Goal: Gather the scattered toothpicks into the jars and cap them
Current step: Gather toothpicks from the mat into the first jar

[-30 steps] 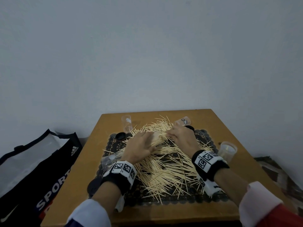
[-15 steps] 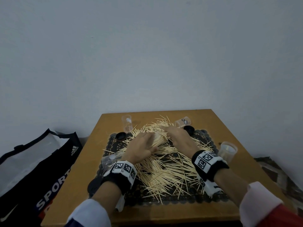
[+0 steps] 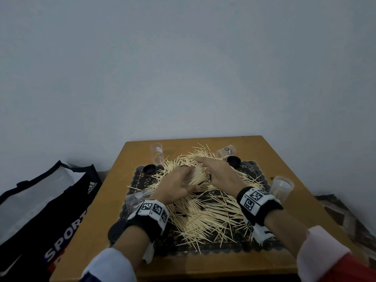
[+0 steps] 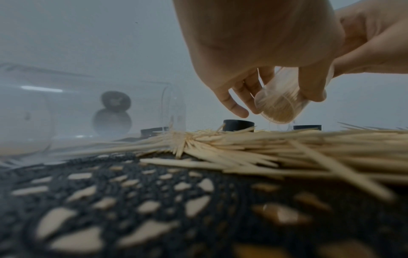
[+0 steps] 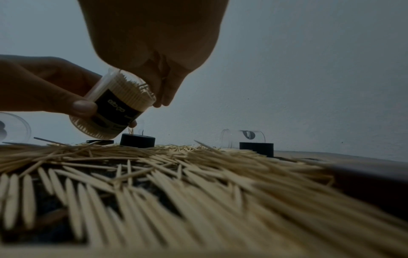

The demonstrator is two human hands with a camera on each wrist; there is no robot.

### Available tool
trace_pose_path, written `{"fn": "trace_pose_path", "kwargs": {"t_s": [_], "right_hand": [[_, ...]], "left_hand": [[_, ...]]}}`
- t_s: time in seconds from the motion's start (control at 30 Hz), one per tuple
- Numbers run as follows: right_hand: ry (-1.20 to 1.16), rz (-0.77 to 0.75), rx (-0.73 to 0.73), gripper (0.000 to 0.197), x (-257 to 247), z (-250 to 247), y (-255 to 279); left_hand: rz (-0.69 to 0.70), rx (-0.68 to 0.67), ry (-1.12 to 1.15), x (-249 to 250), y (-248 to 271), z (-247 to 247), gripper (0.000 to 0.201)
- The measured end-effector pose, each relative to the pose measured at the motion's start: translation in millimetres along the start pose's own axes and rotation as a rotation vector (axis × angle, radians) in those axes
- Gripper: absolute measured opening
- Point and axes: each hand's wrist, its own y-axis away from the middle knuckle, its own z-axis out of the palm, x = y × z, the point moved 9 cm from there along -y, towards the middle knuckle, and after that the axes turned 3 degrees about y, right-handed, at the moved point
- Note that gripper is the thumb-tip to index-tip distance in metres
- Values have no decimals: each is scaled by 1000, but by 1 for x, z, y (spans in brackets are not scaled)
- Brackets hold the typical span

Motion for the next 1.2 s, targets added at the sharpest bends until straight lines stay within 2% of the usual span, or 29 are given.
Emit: {"fn": "trace_pose_path", "kwargs": {"t_s": [0.07, 0.23, 0.37, 0.47, 0.57, 0.67, 0.77, 0.9, 1.07, 1.2], "right_hand": [[-15, -1, -36, 87, -1, 3, 0], [-65, -17, -60, 89, -6, 2, 2], [-101, 10, 26, 71, -4, -7, 2], [-70, 70, 110, 60, 3, -14, 1], [-22, 85, 93, 70, 4, -14, 1], [49, -55, 12, 79, -10, -8, 2], [84, -119, -21, 65, -12, 1, 2], [84, -63, 12, 53, -11, -1, 1], [-12, 21, 58, 71, -4, -12, 2], [-34, 52, 65, 73, -3, -15, 3]], "left_hand": [[-5, -7, -6, -1, 0, 1, 69], [19, -15, -1, 1, -1, 3, 66], [18, -20, -9, 0, -1, 3, 71], [-13, 31, -29, -2, 0, -3, 75], [-76, 86, -14, -9, 0, -8, 66], [-90, 86, -2, -13, -1, -7, 64], [-65, 65, -51, -10, -1, -4, 58], [-65, 70, -38, -9, -1, -5, 63], [-65, 77, -11, -12, -1, -5, 70], [-66, 78, 1, -13, -2, -5, 70]]}}
